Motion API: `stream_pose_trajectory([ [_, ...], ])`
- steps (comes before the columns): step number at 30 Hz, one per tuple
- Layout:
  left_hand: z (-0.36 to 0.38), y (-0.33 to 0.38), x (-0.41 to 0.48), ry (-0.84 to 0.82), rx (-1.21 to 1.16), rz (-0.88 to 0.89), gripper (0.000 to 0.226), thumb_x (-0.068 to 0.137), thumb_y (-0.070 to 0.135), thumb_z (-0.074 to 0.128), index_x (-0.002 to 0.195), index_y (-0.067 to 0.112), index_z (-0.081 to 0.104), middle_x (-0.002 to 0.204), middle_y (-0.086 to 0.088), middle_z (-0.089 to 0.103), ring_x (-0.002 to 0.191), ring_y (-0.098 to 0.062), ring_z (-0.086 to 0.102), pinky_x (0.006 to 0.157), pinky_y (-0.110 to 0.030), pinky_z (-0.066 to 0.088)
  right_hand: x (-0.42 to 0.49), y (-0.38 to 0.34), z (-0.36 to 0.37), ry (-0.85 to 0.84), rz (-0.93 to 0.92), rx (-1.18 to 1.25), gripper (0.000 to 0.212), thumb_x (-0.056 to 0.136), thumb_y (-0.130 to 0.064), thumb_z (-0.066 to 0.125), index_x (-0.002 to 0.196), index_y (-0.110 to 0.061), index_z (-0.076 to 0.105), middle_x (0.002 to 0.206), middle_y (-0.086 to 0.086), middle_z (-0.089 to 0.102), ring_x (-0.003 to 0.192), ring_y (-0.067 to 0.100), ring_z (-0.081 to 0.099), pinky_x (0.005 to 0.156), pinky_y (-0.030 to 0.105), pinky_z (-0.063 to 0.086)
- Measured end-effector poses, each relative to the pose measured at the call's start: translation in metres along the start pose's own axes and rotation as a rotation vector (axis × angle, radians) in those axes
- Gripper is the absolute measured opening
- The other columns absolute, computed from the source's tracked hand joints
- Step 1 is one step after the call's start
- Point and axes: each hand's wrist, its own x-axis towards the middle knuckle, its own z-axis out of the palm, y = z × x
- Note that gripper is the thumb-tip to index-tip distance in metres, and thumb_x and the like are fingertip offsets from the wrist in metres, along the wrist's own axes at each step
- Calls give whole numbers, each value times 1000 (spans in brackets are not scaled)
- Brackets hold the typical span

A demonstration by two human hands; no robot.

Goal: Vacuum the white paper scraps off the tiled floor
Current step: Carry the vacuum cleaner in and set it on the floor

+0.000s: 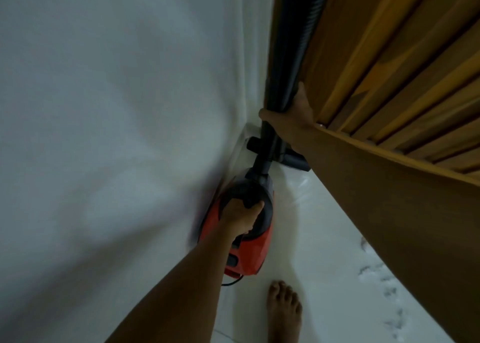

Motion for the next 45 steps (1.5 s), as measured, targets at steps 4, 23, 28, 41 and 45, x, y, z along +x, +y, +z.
stream_pose_trajectory([
  [4,-1,15,-67,13,9,31,40,100,40,60,71,13,56,58,2,55,51,-13,51,56,-26,43,-45,-55,-41,15,-9,28,83,78,-18,85,146,-15,38,129,4,58,115,18,56,97,34,54],
  [23,57,41,-520,-105,87,214,42,102,42,57,108,2,67,68,-3,58,53,-13,55,58,-24,46,-388,-337,-285,161,-74,-62,83,77,-18,80,147,-16,35,117,4,58,102,15,58,85,22,54],
  [28,108,-4,-587,-100,113,215,40,103,40,55,111,2,65,69,-2,57,56,-12,54,57,-21,46,-481,-323,-324,189,-89,-57,78,76,-17,82,142,-17,41,107,-1,57,94,13,56,60,-1,43],
  [41,240,-170,-745,-58,86,195,36,101,32,57,112,0,68,85,-12,66,74,-23,62,75,-34,55,-729,-261,-384,182,-61,-75,79,79,-17,82,145,-15,38,110,-4,56,99,13,54,60,5,39],
  [45,255,-217,-780,-77,72,170,33,100,34,59,104,2,67,74,-7,64,59,-17,59,62,-28,50,-790,-252,-380,206,-36,-49,72,78,-17,82,138,-16,42,104,-6,58,97,16,57,63,10,41],
])
